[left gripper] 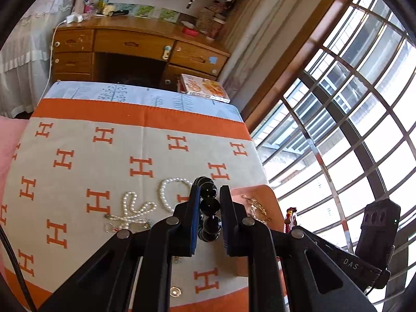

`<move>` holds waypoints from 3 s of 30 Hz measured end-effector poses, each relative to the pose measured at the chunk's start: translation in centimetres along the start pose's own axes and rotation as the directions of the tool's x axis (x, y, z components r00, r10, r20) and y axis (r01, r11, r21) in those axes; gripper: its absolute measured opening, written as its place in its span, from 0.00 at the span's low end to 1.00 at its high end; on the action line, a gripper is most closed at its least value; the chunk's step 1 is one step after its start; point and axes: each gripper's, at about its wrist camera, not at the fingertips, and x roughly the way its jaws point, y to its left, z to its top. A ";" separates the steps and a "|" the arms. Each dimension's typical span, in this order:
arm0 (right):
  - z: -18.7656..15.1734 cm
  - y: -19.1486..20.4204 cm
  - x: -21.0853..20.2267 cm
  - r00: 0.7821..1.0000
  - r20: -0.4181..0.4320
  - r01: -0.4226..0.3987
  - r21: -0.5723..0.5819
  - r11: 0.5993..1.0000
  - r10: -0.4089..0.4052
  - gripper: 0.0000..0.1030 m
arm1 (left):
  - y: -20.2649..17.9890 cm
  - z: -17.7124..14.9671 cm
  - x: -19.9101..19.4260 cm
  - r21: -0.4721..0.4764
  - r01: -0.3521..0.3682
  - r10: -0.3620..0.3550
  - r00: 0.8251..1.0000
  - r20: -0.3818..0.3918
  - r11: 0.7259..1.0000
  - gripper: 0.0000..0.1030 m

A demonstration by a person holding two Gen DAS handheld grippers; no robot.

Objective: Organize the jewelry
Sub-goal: 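Lower the red bangle into the box with the right gripper while the left drops the black bracelet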

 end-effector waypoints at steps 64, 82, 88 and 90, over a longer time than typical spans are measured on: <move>-1.6 -4.8 2.5 0.938 0.056 0.343 0.012 0.939 -0.343 0.11 | -1.0 -8.8 2.8 0.148 -0.278 0.263 0.958 0.112 0.949 0.85; -3.9 0.7 2.2 0.938 0.097 0.341 -0.072 0.937 -0.333 0.27 | 1.8 -9.4 0.0 0.083 -0.279 0.263 0.951 0.163 0.957 0.87; -4.8 2.2 2.9 0.942 0.083 0.333 -0.106 0.937 -0.325 0.27 | 2.7 -9.9 -0.8 0.072 -0.289 0.274 0.947 0.169 0.955 0.87; -5.2 2.6 3.1 0.944 0.079 0.329 -0.116 0.937 -0.322 0.27 | 3.0 -10.0 -1.0 0.067 -0.289 0.275 0.947 0.168 0.955 0.87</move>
